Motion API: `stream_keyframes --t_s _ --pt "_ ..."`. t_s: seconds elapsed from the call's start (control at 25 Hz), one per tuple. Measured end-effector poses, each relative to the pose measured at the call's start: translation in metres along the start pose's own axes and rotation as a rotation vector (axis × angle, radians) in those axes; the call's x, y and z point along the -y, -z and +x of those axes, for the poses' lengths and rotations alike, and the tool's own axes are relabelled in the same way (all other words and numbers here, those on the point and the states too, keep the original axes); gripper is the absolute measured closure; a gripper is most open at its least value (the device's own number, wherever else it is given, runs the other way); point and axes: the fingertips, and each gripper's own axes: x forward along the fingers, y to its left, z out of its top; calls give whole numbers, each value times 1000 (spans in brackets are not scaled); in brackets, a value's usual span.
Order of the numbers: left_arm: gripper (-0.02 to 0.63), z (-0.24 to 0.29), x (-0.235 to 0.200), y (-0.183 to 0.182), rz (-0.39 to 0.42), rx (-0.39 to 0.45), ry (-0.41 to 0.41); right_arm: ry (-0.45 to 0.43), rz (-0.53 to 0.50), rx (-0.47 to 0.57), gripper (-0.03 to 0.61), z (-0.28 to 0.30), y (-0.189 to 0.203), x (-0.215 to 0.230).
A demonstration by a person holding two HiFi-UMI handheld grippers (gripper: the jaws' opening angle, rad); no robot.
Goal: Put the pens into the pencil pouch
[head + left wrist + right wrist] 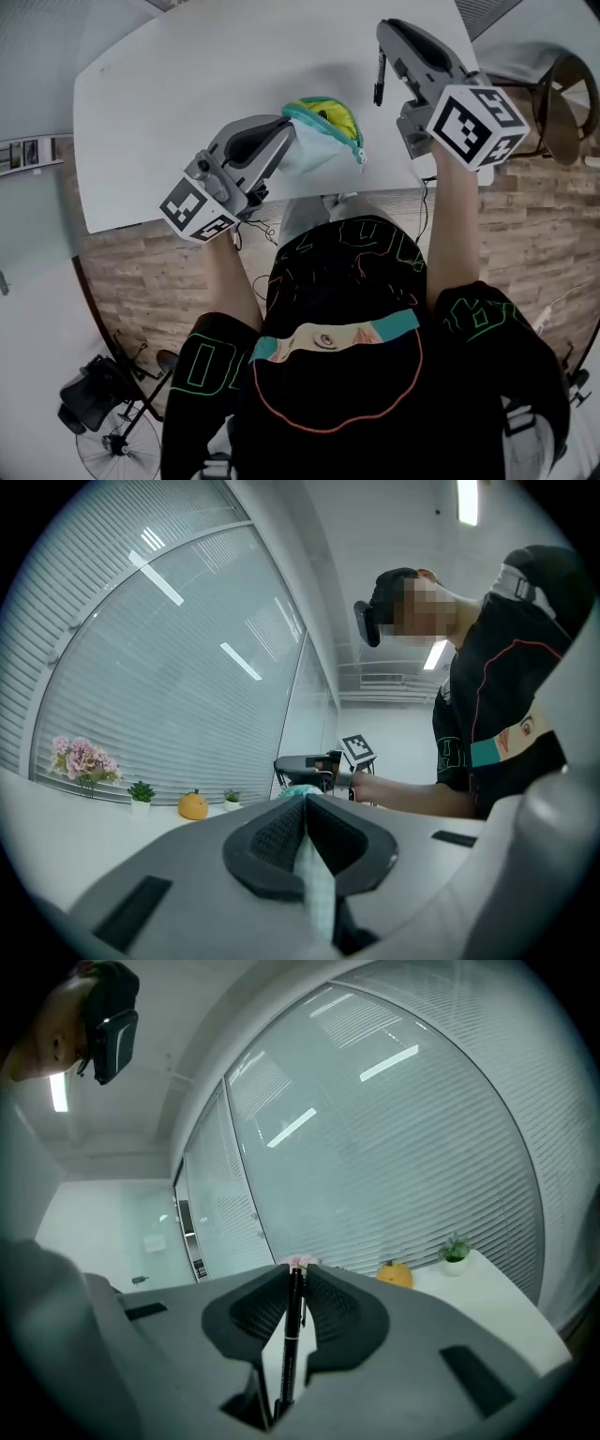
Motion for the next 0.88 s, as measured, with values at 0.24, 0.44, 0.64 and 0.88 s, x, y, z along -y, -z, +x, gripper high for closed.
stream_keyframes --t_s 0.24,0.44,0.64,0.88 --pt "606 5 -8 -9 21 12 -39 -28 18 97 517 -3 -33 -17" --pt "606 0 -2 -18 52 19 -49 -58 8 165 517 -13 -63 -44" --pt "606 5 -2 -23 72 19 -50 -81 6 210 517 -17 -83 -60" --pt "605 16 1 -29 115 25 -58 -124 -30 241 517 -21 -99 -83"
